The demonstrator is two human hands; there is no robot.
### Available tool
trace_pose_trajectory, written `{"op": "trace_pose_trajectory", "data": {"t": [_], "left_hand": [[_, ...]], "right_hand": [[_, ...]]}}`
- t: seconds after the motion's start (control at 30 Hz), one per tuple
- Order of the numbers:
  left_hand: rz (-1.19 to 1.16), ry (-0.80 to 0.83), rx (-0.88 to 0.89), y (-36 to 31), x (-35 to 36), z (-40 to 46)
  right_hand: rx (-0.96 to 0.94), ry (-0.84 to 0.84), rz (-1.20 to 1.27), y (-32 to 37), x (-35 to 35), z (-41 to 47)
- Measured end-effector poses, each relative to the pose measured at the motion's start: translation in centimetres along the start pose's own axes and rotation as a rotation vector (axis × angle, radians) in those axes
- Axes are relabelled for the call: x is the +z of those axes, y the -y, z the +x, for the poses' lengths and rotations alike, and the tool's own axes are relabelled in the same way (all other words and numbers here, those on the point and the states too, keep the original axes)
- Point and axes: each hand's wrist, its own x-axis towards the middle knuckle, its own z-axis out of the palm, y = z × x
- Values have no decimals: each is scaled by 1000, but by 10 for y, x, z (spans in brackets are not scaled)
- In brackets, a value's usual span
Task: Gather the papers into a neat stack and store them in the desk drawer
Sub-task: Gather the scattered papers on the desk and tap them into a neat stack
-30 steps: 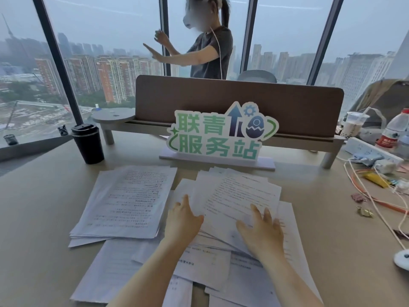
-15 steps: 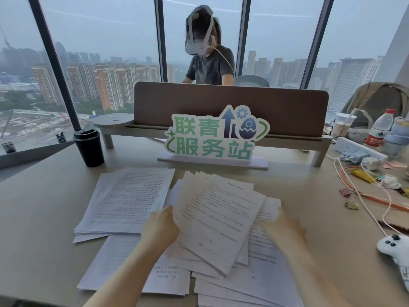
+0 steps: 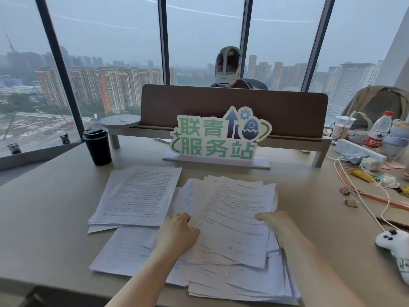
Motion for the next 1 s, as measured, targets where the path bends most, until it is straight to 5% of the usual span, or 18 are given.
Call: {"op": "trace_pose_trajectory", "data": {"t": [0.2,0.37,0.7,0.87,1.0], "left_hand": [[0,3,63,3,3,-2],[-52,9,89,10,1,-3],[-110,7,103,9,-4,-8],[9,-233,21,29,-25,12],[175,-1,-264,55,-37,35]], "right_hand": [[-4,7,-155,6,15,6],[-90,-147,-460,-2,19,42],[-4,-12,-356,16,13,13],[-21,-2,-332,10,7,22],[-46,31,-295,1,2,35]]}}
